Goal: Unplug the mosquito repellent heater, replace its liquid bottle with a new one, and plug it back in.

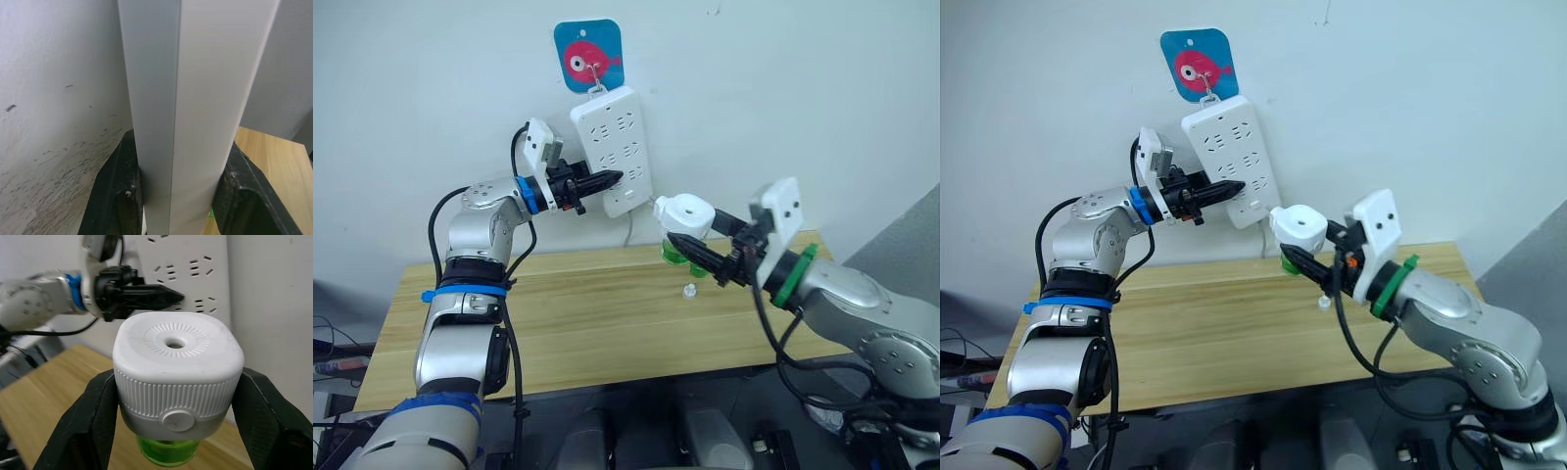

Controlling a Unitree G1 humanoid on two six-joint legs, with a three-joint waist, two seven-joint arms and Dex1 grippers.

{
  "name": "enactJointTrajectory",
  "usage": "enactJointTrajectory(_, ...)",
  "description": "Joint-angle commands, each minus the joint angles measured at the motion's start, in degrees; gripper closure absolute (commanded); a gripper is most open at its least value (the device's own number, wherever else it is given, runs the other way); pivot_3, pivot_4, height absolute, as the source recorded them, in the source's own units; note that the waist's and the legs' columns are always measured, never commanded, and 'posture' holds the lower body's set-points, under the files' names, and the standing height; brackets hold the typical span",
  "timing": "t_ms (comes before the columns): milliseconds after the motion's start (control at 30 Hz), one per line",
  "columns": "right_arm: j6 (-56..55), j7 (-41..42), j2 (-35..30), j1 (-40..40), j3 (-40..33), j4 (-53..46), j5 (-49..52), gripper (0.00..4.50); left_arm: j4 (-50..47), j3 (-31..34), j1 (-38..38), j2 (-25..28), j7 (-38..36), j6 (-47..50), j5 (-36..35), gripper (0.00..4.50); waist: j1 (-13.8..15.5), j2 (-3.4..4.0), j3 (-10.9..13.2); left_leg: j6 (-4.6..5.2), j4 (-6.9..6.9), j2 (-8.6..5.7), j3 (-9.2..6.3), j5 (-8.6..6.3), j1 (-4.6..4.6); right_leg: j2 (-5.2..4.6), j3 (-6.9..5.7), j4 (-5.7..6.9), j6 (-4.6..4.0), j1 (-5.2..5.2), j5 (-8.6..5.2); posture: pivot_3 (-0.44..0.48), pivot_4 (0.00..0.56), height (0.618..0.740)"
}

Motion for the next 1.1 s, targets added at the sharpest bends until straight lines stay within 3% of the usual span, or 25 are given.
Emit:
enactJointTrajectory(33,4.4,-4.3,2.9,-5.8,0.9,1.4,-2.6,1.55,-2.4,-1.4,0.1,-0.4,-0.7,-0.4,0.7,3.18,-0.1,0.00,0.0,0.00,-0.01,0.00,0.00,0.00,0.00,0.00,0.01,0.00,0.00,0.00,0.00,-0.288,0.167,0.740)
enactJointTrajectory(267,8.6,-5.6,9.3,-13.5,5.4,6.8,-10.8,1.55,-2.7,-1.5,0.4,-0.6,-0.2,-0.8,1.3,3.18,-0.1,-0.01,0.0,0.00,-0.02,-0.02,-0.02,0.00,-0.01,-0.06,-0.02,0.02,-0.01,-0.02,0.01,-0.280,0.164,0.740)
enactJointTrajectory(567,7.3,-4.0,16.5,-14.0,6.4,10.6,-19.6,1.55,-4.4,-1.5,1.5,-0.9,0.1,-0.2,1.2,3.18,-0.2,-0.01,0.0,0.00,-0.02,-0.04,-0.02,0.00,-0.01,-0.11,-0.05,0.04,-0.01,-0.03,0.01,-0.269,0.162,0.740)
enactJointTrajectory(1100,6.9,0.9,22.1,-13.8,5.8,12.2,-27.6,1.55,-5.7,-1.8,2.3,-0.9,-0.3,0.6,0.8,3.18,-0.3,-0.01,0.0,0.00,-0.02,-0.05,-0.04,0.00,0.00,-0.12,-0.08,0.08,-0.01,-0.05,0.02,-0.264,0.160,0.740)
